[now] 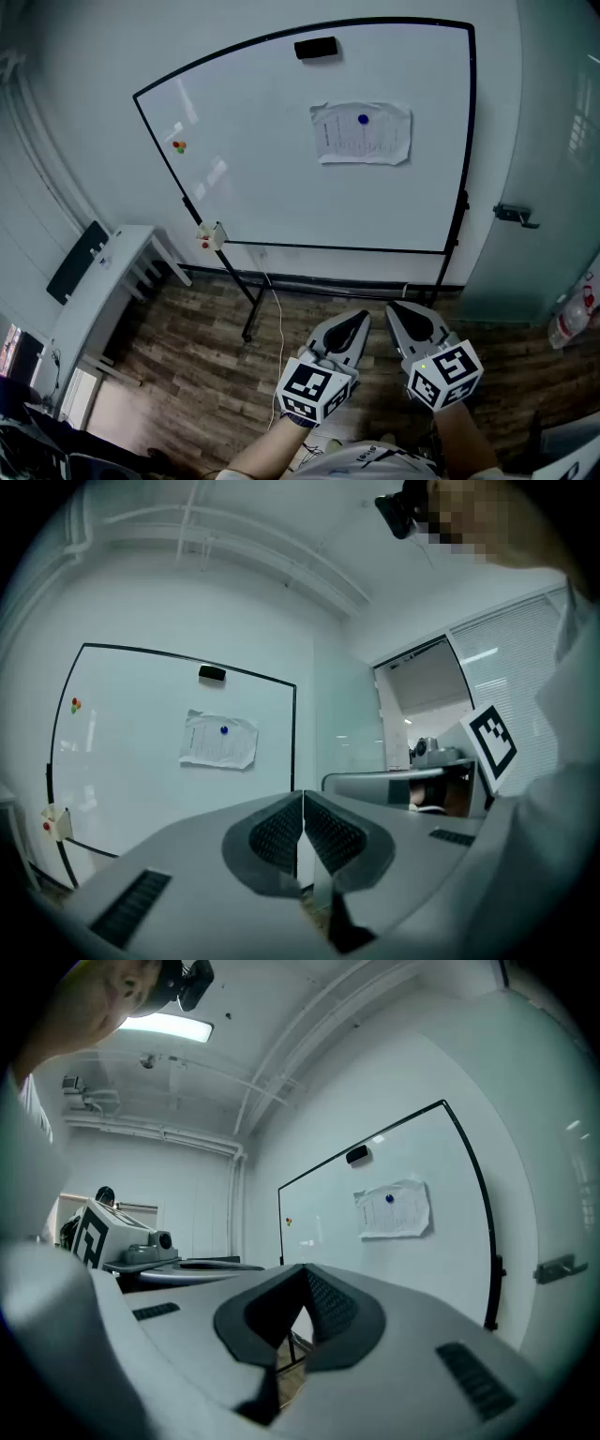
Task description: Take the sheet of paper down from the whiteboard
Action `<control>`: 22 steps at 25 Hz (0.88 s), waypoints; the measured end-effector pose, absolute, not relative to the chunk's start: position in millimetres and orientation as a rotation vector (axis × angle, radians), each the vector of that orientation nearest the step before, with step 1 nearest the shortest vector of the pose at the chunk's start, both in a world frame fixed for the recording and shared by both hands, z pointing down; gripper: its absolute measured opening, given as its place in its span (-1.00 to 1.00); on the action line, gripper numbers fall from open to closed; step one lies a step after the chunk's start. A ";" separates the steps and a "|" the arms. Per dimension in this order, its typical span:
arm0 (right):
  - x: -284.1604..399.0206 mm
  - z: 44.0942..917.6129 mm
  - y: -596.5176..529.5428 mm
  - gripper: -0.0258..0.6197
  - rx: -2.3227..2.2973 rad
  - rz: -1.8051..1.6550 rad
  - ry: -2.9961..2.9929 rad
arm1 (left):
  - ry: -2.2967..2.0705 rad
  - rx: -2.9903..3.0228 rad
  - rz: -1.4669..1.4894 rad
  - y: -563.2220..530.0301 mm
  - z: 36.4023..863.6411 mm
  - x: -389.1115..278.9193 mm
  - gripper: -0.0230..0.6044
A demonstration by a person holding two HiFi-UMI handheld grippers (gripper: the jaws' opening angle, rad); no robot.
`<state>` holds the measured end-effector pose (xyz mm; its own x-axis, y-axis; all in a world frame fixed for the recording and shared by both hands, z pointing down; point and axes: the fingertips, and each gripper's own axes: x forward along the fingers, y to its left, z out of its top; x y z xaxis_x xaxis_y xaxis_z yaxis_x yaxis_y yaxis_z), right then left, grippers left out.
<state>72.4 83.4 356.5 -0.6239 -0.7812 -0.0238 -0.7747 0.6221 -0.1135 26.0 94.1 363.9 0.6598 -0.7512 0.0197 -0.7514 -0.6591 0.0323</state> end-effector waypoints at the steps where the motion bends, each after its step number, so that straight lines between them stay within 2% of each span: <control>1: 74.0 356.8 82.3 -0.88 -1.327 -0.142 2.766 | -1.282 2.827 0.008 93.0 364.3 27.7 -0.87; 22: 146.7 359.0 78.5 -0.88 -1.260 -0.198 2.725 | -1.393 2.773 0.042 81.6 376.9 74.3 -0.87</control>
<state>146.7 78.5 359.0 -0.6420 -0.7639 -0.0658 -0.7464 0.6423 -0.1743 74.3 81.6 376.9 0.5970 -0.8012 0.0414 -0.8022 -0.5966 0.0223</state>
